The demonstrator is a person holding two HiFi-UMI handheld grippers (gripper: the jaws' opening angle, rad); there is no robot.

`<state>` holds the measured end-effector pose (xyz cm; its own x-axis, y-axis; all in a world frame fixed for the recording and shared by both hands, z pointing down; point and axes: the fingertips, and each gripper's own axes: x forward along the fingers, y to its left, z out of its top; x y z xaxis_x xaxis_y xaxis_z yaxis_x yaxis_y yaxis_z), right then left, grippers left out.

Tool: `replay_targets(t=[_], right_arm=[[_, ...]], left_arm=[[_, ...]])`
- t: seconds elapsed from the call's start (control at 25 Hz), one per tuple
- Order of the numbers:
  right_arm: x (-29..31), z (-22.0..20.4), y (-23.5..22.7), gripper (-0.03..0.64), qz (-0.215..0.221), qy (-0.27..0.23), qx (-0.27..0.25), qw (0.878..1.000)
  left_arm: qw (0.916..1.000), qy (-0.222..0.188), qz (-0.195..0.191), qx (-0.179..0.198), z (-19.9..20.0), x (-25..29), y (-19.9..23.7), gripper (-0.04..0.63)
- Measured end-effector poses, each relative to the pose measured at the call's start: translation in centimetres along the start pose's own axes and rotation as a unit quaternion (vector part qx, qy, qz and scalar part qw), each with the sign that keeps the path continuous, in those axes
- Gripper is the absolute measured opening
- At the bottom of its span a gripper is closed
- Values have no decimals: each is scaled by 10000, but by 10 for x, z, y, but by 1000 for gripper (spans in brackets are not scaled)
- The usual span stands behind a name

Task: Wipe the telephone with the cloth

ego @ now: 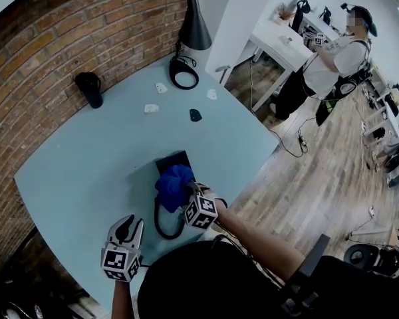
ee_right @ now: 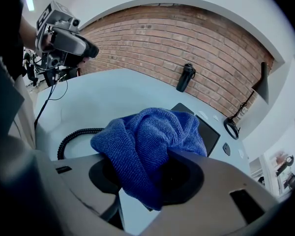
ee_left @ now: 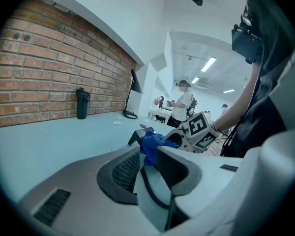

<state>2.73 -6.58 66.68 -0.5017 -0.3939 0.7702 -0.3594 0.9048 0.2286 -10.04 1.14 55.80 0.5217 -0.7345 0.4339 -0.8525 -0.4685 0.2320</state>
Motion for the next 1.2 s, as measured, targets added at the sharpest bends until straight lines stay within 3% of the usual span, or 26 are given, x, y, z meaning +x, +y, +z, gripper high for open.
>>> replay_targets(t=[0.8, 0.92, 1.04, 1.12, 1.2], right_arm=[[-8, -42, 45, 179, 523, 492, 453, 9964], [-15, -51, 61, 179, 1084, 670, 845, 9882], [-31, -67, 86, 179, 2116, 1123, 1183, 9636], [-47, -71, 92, 179, 2737, 1352, 1193, 9448], [-59, -66, 87, 179, 3134, 1361, 1091, 9334]], left_arm=[[9997, 118, -231, -26, -1, 9, -10, 132], [9996, -2, -236, -128, 3, 8, -11, 132], [9996, -84, -218, -129, 7, 4, -13, 132], [9996, -103, -219, -129, 9, 3, -12, 132], [9997, -123, -196, -127, 8, 2, -10, 132]])
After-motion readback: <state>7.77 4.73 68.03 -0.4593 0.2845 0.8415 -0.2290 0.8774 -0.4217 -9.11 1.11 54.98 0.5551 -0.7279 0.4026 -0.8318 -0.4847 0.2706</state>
